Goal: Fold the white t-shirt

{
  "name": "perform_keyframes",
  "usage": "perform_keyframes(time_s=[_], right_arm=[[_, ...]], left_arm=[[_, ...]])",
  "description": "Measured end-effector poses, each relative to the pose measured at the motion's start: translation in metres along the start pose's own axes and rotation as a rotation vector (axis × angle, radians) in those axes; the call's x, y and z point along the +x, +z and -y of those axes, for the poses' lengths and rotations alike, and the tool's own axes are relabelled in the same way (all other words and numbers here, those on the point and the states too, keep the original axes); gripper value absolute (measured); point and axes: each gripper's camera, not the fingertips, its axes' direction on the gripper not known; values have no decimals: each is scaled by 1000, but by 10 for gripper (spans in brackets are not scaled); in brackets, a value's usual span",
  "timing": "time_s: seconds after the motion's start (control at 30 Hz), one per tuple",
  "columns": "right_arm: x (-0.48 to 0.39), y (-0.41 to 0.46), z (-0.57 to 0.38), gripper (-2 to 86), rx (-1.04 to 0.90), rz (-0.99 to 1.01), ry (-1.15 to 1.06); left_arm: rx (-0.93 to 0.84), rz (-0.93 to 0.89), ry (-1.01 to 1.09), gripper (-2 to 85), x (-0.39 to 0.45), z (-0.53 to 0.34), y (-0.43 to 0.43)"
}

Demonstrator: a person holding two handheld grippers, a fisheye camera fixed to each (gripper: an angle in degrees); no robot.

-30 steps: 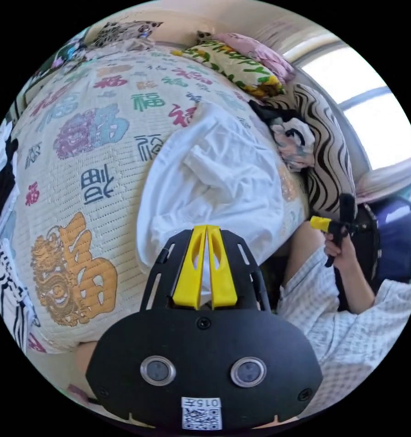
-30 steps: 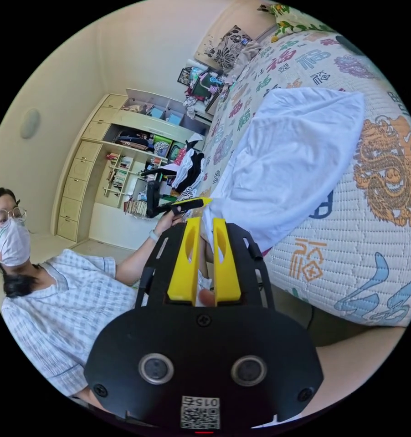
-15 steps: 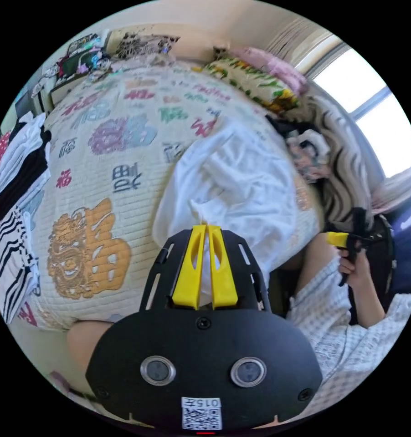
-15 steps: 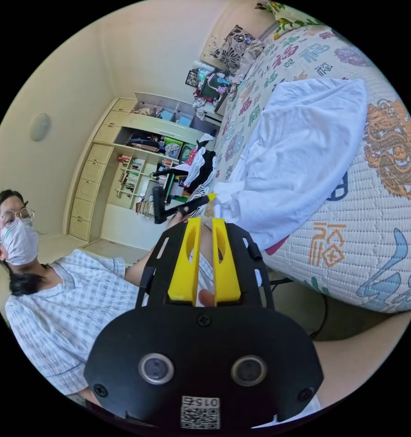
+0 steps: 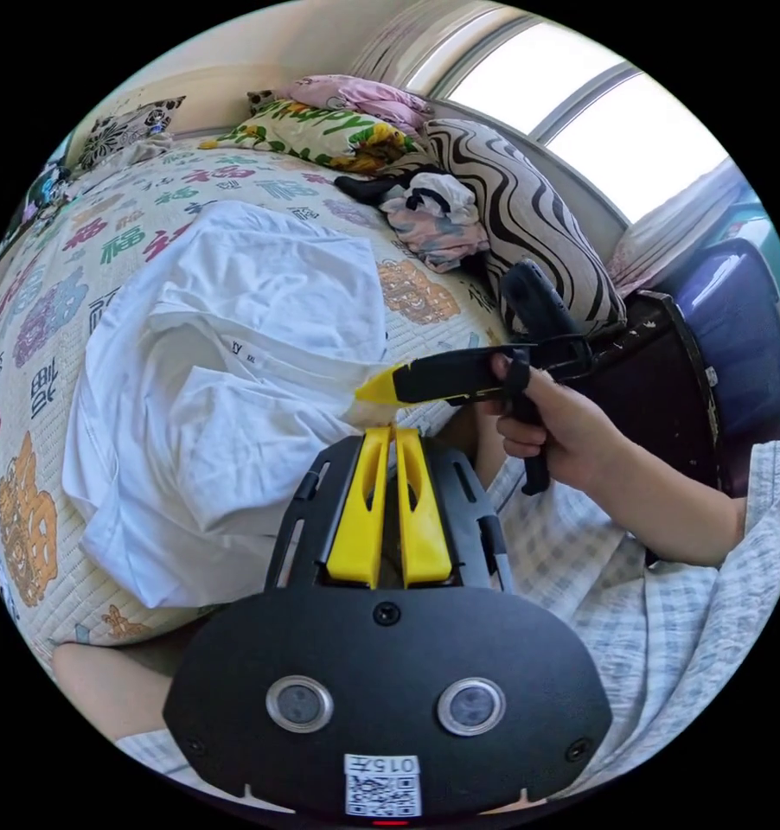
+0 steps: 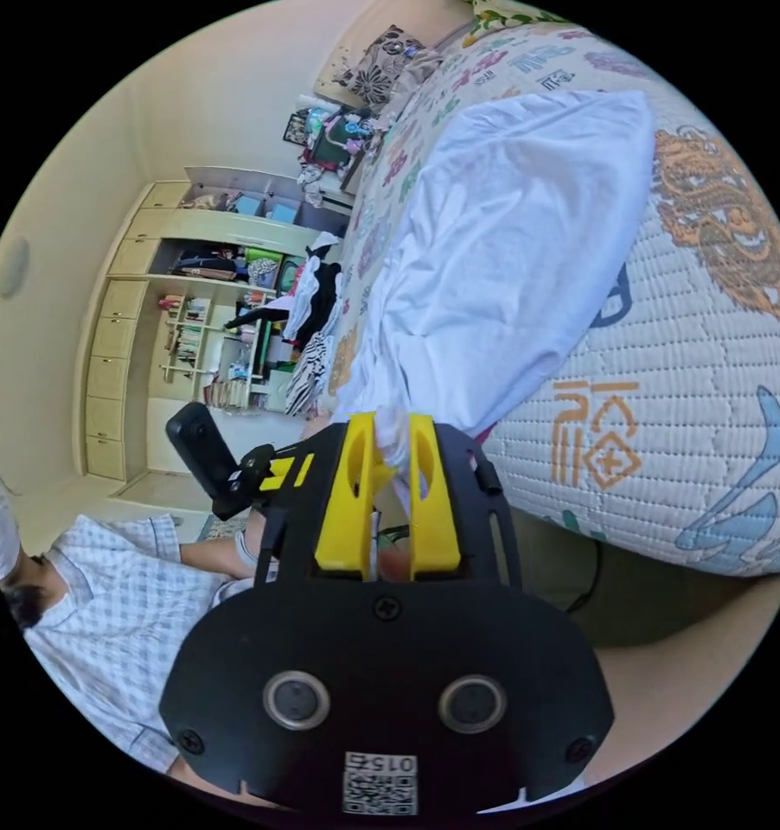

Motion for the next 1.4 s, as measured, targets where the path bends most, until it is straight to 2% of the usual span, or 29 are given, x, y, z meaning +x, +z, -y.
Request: perform_keyframes(time_s=[0.1, 0.17, 0.27, 0.33, 0.53, 0.6, 0.67, 0.8, 0.9, 1.0, 1.1, 1.2, 1.4], right_arm=[[-3, 3, -10, 28, 27, -15, 11], [-11, -8, -25, 20, 74, -41, 6], [-19, -25, -45, 15, 121, -68, 13], [-22, -32, -56, 14, 143, -58, 22], [-40, -32, -76, 12, 188, -25, 27], [-47, -29, -83, 12, 189, -23, 23], [-54, -24, -90, 12, 185, -3, 26], [-69, -19, -100, 12, 186, -2, 25], [-90, -15, -111, 12, 172, -57, 4], [-117, -16, -122, 12, 188, -130, -29], [-158, -30, -131, 11, 264, -194, -88], [-220, -53, -134, 12, 336, -284, -215], [-385, -93, -157, 12, 491, -472, -570]], left_arm=[[-39, -88, 21, 17, 5, 4, -5], [17, -120, 50, 35, 6, 6, -26], [93, 54, 81, 56, -7, 22, -63], [8, 214, 129, 76, -21, 54, -64], [-309, 401, 377, 103, -6, 113, -2], [-304, 404, 416, 99, 0, 118, 4], [-321, 321, 431, 97, 5, 123, 8], [-358, 361, 431, 66, 13, 123, 15], [-280, 366, 396, 18, 14, 119, -8], [-161, 358, 371, 6, 24, 112, -50], [57, 360, 339, 2, 42, 106, -123], [285, 272, 284, 1, 56, 96, -215], [720, 238, 297, -3, 107, 47, -389]])
